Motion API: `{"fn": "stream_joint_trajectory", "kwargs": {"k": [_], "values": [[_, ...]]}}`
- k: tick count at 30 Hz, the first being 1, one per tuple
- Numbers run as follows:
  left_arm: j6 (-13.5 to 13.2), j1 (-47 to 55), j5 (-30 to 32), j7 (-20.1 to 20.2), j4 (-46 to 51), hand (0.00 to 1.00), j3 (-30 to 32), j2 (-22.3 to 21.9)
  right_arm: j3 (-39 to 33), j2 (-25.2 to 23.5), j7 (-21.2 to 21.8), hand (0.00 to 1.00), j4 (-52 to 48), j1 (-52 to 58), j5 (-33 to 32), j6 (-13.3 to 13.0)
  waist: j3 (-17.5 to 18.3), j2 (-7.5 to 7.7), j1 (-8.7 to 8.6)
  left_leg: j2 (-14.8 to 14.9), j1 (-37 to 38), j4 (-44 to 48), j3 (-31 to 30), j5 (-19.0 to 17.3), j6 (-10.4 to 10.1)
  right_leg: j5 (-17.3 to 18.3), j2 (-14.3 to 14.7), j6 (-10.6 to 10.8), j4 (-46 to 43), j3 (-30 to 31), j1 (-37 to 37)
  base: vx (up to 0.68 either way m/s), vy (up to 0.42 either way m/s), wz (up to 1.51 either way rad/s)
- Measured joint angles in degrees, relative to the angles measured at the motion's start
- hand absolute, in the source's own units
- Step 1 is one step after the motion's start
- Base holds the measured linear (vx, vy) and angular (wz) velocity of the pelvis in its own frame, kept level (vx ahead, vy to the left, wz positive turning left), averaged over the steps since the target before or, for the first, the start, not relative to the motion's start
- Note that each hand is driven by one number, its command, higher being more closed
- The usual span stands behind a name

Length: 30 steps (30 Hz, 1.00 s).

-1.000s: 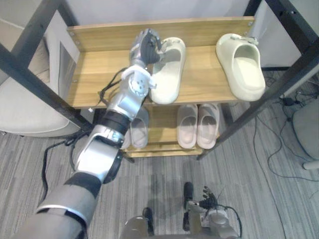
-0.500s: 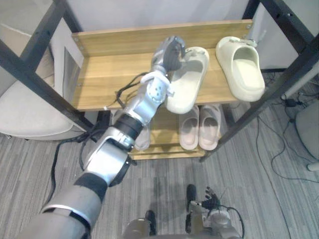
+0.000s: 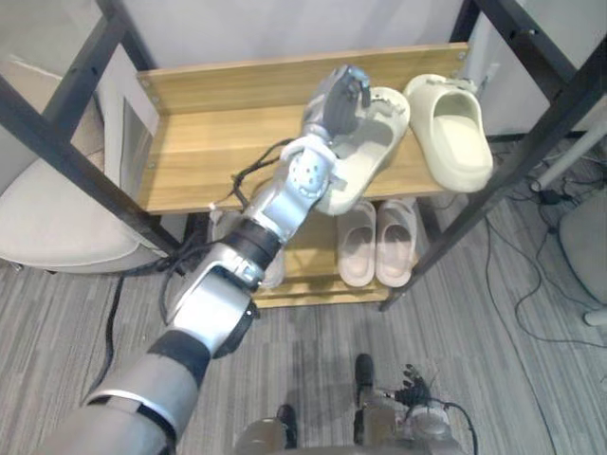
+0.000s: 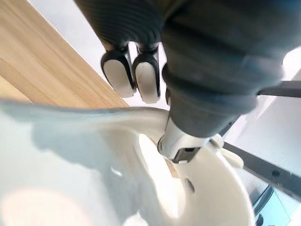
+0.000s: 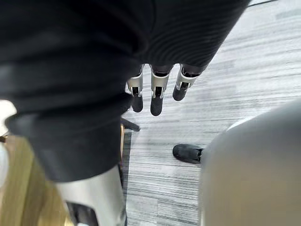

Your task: Organize the slippers on the shoe rack

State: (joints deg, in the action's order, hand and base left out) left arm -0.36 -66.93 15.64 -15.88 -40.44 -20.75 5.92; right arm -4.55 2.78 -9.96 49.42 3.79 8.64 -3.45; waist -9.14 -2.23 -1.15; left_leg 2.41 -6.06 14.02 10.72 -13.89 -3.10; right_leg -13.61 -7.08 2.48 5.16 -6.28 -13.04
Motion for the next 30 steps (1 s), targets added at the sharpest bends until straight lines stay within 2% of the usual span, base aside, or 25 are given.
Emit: {"fn": "stream_joint_trajectory", "kwargs": {"k": [8,16,23,30], "values": [[0.3,-0.5,-2.7,-0.1,-2.5,1.0,5.5,0.2,-0.1,0.0,0.0,0.0,-0.3,0.0,-0.3,0.0,0.2,0.0,0.02,0.0,-1.8,0.2,0.6,0.0,0.0,-0.2,0.0,0.1,0.0,0.3,-2.1,0.01,0.003,-0.01],[0.3,-2.9,-8.4,-0.3,-4.0,1.0,8.5,0.0,0.0,0.0,0.0,0.0,-0.6,0.0,-0.3,0.1,0.2,0.01,-0.02,0.0,-2.1,0.1,1.0,0.0,0.0,-0.2,0.0,0.1,0.0,0.5,-2.5,0.0,0.002,0.0],[0.4,-3.6,-12.1,-0.8,-4.0,1.0,9.7,-0.5,0.0,-0.1,0.0,0.0,-1.2,0.1,-0.3,0.2,0.2,0.08,-0.17,0.2,-3.1,0.1,1.6,0.0,0.0,-0.4,0.2,0.0,0.0,1.0,-3.9,-0.01,0.002,-0.04],[0.3,-4.3,-16.1,-1.9,-4.0,1.0,10.2,-2.9,0.0,-0.2,-0.1,0.0,-1.3,0.1,-0.3,0.2,0.1,0.29,-0.22,0.1,-3.0,0.1,2.3,-0.3,0.3,-0.5,0.2,0.2,0.0,1.6,-4.0,0.01,0.013,-0.03]]}}
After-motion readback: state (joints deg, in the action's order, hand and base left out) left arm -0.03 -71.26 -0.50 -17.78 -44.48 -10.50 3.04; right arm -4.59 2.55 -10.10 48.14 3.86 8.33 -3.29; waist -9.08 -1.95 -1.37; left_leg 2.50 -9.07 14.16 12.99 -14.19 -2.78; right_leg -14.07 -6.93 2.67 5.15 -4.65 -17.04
